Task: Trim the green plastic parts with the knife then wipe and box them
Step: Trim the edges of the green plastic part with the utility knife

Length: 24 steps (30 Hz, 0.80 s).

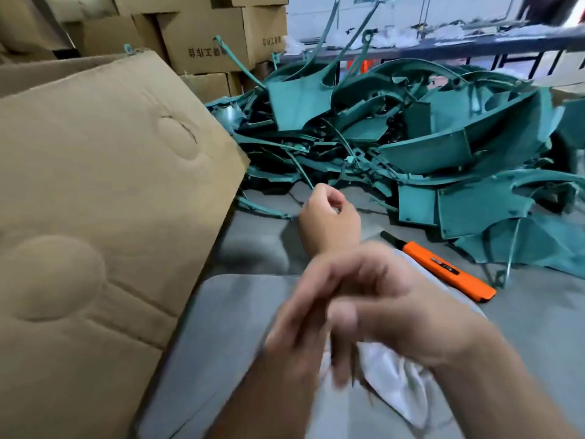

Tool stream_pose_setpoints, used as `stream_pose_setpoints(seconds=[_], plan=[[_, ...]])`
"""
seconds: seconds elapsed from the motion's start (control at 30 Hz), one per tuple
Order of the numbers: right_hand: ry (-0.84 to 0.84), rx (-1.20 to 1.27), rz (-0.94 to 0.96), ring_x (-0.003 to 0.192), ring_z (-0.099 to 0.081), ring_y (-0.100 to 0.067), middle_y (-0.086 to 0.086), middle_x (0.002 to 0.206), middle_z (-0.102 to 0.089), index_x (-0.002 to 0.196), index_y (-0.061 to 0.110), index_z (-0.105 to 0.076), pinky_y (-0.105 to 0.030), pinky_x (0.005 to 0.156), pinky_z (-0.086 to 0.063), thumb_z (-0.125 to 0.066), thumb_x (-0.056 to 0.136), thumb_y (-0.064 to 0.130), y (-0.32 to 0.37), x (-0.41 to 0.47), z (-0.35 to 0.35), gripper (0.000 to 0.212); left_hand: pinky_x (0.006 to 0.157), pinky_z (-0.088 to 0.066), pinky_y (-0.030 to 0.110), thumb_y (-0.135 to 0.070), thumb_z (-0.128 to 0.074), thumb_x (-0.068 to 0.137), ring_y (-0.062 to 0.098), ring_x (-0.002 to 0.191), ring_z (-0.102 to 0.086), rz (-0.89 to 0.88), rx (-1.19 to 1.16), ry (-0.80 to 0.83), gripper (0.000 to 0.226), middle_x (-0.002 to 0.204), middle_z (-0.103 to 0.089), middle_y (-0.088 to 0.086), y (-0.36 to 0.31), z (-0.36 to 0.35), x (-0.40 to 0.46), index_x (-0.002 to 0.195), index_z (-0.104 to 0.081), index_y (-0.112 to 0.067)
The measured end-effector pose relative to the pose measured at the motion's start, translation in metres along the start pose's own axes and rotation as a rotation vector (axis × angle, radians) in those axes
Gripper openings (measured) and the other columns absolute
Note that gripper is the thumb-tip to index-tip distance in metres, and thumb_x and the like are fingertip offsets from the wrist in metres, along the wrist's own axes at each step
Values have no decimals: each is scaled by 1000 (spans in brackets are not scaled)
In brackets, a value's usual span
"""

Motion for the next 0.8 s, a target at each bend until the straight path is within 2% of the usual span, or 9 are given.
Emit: stream_pose_setpoints(seconds=[0.03,0.1,0.2,0.3,0.43,0.53,0.63,0.7,0.8], plan=[[-103,58,-15,73,-76,-20,-18,94,-77,98,4,-73,-27,58,-61,-68,100,28,-5,5,15,25,57,-36,16,-14,-54,77,3,65,-54,20,39,-10,11,72,-61,-11,8,2,7,75,-55,-24],[-597,57,-76,62,-71,-22,-15,83,-76,82,12,-75,-22,46,-52,-66,99,16,-23,11,70,20,71,-45,33,-16,-56,79,16,80,-57,27,119,-13,9,87,-62,-8,25,7,20,78,-55,-24],[-1165,-686,-329,89,-70,-35,-13,102,-73,101,12,-73,-42,73,-60,-67,95,11,-31,12,143,8,97,-46,41,-20,-57,83,29,109,-55,19,319,84,20,114,-61,3,51,3,31,100,-65,-26],[-932,-1457,-718,104,-64,-47,-19,135,-51,129,10,-57,-49,89,-52,-64,89,1,-41,29,183,41,103,-44,39,-22,-61,85,32,119,-53,21,389,228,30,122,-62,9,59,-9,33,113,-72,-21],[-690,-1647,-798,90,-61,-45,-24,104,-66,90,4,-61,-42,75,-49,-56,84,-10,-51,44,186,16,100,-46,41,-23,-59,87,31,115,-54,40,350,178,30,120,-61,8,52,-9,36,114,-72,-23],[-711,-1687,-566,89,-61,-39,-18,96,-71,94,4,-70,-42,78,-54,-60,81,-10,-45,46,174,21,94,-44,38,-20,-57,89,26,109,-54,21,234,133,20,114,-58,4,47,-9,33,104,-69,-23],[-740,-1602,-19,91,-70,-35,-15,98,-76,103,2,-75,-44,80,-57,-64,90,-1,-27,47,135,18,90,-44,29,-20,-56,93,19,101,-54,-46,181,129,12,110,-59,1,46,-10,25,98,-67,-23],[-808,-1479,287,90,-72,-26,-8,98,-78,103,3,-77,-38,82,-58,-66,95,0,-8,41,111,13,77,-39,8,-18,-57,96,8,93,-54,-62,48,181,12,113,-62,-1,50,-12,21,104,-65,-22],[-929,-1223,509,79,-70,-12,0,91,-75,102,6,-75,-27,74,-54,-67,97,-1,18,29,89,12,78,-40,9,-10,-56,93,8,106,-60,-28,-143,294,31,121,-67,-5,61,-9,21,119,-63,-24]])
Point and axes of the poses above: each hand's wrist, its own x-axis towards the middle knuckle, its own z-axis out of the back of the hand, y = z × x, the point moved 5 cm from there along x, towards the middle knuckle
